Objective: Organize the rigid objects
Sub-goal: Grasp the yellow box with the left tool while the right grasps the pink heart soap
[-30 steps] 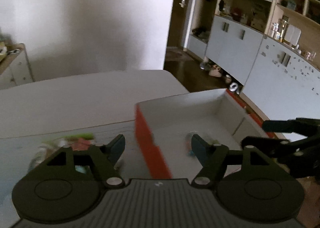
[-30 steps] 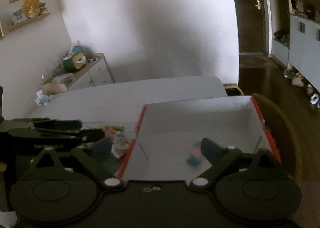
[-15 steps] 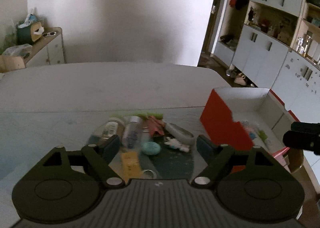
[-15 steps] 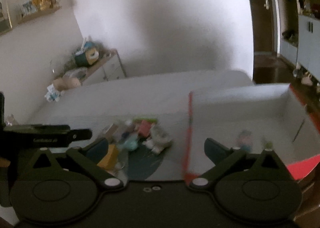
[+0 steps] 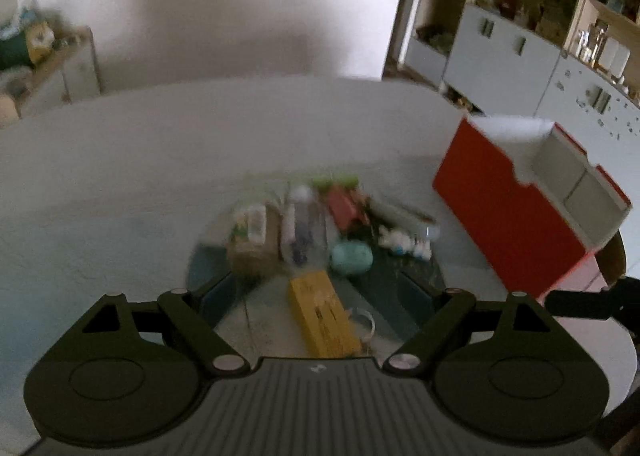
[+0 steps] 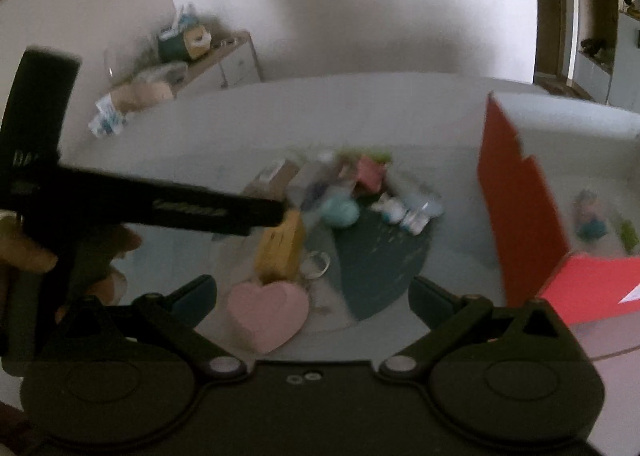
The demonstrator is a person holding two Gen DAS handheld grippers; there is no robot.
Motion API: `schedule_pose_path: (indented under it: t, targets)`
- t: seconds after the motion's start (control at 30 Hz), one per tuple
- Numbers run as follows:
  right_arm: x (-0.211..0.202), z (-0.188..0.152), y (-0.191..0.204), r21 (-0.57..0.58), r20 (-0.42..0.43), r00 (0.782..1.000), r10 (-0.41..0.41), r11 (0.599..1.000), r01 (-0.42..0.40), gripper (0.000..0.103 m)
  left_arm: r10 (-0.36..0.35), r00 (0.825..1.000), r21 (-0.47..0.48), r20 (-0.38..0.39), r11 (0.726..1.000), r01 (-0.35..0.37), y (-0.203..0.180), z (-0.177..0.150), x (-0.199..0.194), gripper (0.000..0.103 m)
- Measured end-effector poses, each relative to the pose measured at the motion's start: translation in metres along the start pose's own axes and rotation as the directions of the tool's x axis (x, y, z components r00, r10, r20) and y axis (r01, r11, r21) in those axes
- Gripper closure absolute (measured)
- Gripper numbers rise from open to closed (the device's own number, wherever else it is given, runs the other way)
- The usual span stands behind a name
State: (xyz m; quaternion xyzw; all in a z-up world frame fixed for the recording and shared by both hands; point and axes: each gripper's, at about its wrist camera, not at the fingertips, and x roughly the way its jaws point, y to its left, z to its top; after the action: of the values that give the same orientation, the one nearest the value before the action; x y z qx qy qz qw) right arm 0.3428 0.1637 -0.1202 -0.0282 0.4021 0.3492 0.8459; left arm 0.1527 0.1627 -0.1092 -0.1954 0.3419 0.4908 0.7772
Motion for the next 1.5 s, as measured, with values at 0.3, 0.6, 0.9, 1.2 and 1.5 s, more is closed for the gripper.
schedule_pose_path:
  t: [0.3, 0.6, 0.9, 1.2, 1.5]
  targets:
    - [0.035, -0.02, 0.035, -0.07, -0.074, 0.997, -0.007, 0.998, 0.002, 0.001, 0.0, 0.997, -0.043, -0.075, 0.999, -0.003, 0.017, -0.011, 0.03, 0.015]
    - [0.055, -0.025, 0.048, -0.105, -0.094, 0.995, -0.033, 0.994, 0.023, 0.005, 0.013, 0.994, -0.066, -0.106, 0.998, -0.02, 0.018, -0.012, 0.049, 0.015]
    - [0.066, -0.028, 0.054, -0.137, -0.114, 0.993, -0.033, 0.99, 0.018, 0.01, 0.012, 0.991, -0.098, -0.131, 0.995, -0.025, 0.029, -0.009, 0.058, 0.019]
    - [0.076, -0.03, 0.063, -0.186, -0.126, 0.99, -0.058, 0.982, 0.034, 0.014, 0.012, 0.991, -0.073, -0.136, 0.997, -0.023, 0.026, -0.009, 0.061, 0.037]
    - [0.082, -0.03, 0.065, -0.182, -0.125, 0.989, -0.079, 0.982, 0.055, 0.023, 0.005, 0.99, -0.072, -0.141, 0.997, -0.015, 0.025, -0.012, 0.061, 0.065]
